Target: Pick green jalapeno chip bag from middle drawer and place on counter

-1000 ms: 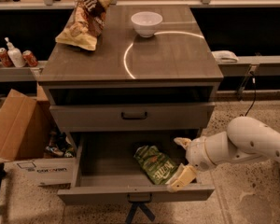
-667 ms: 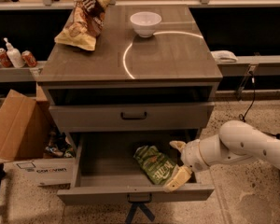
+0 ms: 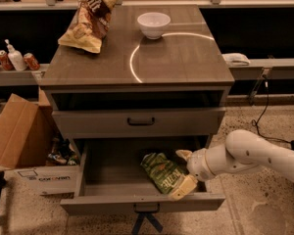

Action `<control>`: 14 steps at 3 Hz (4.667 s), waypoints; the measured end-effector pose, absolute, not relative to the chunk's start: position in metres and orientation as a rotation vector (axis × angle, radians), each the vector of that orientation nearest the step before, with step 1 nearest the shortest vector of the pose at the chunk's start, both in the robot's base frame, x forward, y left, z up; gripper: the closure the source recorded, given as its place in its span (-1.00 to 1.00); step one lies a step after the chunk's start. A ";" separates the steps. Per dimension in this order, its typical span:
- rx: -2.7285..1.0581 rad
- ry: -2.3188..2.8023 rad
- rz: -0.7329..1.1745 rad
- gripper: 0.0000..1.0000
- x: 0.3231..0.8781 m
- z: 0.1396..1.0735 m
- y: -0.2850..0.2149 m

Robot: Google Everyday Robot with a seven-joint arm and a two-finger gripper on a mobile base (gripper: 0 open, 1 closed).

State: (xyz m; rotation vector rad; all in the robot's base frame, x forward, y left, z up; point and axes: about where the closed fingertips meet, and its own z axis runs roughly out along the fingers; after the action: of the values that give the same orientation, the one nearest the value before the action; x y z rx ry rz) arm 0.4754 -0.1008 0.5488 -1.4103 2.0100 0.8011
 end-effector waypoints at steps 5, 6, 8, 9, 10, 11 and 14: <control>-1.215 2.040 0.697 -1.00 0.570 0.441 -0.078; -1.186 2.063 0.693 -1.00 0.579 0.420 -0.072; -1.137 2.094 0.644 -1.00 0.598 0.389 -0.075; -1.127 2.101 0.640 -1.00 0.606 0.378 -0.073; -1.132 2.101 0.650 -0.62 0.611 0.367 -0.070; -1.138 2.092 0.662 -0.15 0.612 0.363 -0.066; -1.200 1.845 0.731 1.00 0.582 0.440 -0.066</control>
Offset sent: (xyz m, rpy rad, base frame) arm 0.0634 -0.0109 -0.0795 0.0512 -0.0694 -0.1070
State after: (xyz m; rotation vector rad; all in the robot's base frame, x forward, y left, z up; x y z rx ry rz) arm 0.5821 -0.0662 0.4404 -1.1996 1.8453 0.7314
